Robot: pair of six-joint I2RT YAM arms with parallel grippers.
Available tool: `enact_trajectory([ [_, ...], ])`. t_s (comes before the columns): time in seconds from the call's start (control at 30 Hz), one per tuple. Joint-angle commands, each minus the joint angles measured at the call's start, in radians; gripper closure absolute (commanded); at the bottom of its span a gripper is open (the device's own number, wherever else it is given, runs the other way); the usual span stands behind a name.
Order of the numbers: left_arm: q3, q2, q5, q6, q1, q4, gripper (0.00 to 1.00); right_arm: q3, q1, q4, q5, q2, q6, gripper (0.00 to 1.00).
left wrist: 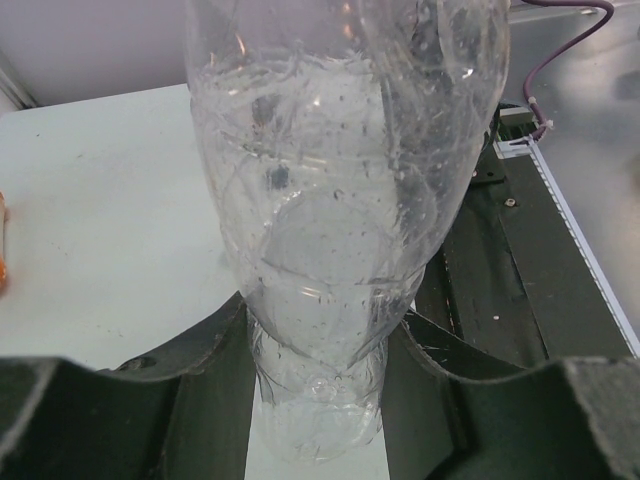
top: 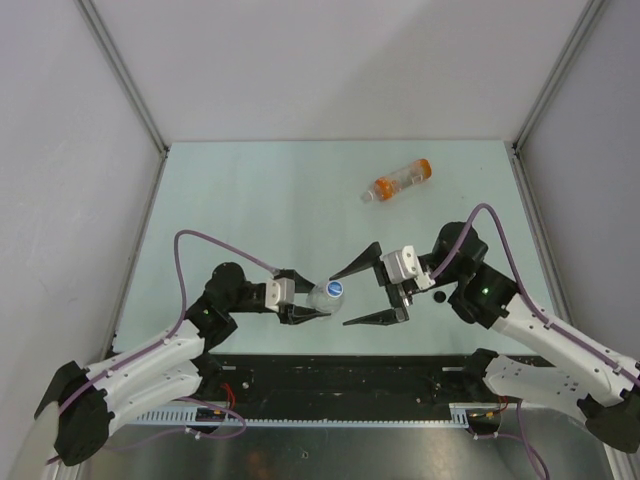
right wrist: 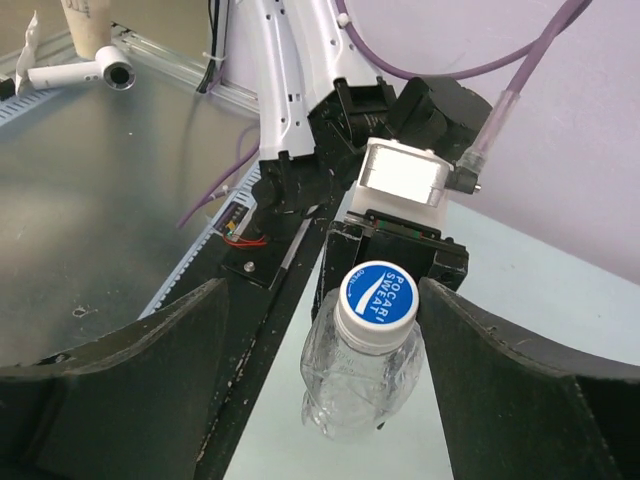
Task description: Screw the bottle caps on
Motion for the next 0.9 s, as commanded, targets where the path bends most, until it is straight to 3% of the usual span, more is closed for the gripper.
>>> enact_trajectory([
  [0.0,0.013,-0.008,0.003,0.016,0.01,0.024,1.0,0.003,0.029,0.061,0.018,0.005,0.0,0.23],
  [0.3,0.015,-0.008,-0.011,0.007,0.009,0.024,1.0,0.003,0.052,0.059,0.101,0.021,0.015,0.41],
  [0.57,0.014,-0.024,-0.055,-0.001,0.01,0.025,1.0,0.005,0.068,0.053,0.231,0.027,0.052,0.69],
  [0.67,0.014,-0.054,-0.137,-0.02,0.01,0.025,1.0,0.005,0.079,0.04,0.356,0.034,0.089,0.8],
  [0.73,0.012,-0.08,-0.231,-0.037,0.01,0.024,1.0,0.004,0.083,0.037,0.473,0.047,0.143,0.94],
  [0.87,0.026,-0.121,-0.425,-0.079,0.01,0.024,1.0,0.004,0.101,0.048,0.806,0.118,0.343,1.0],
])
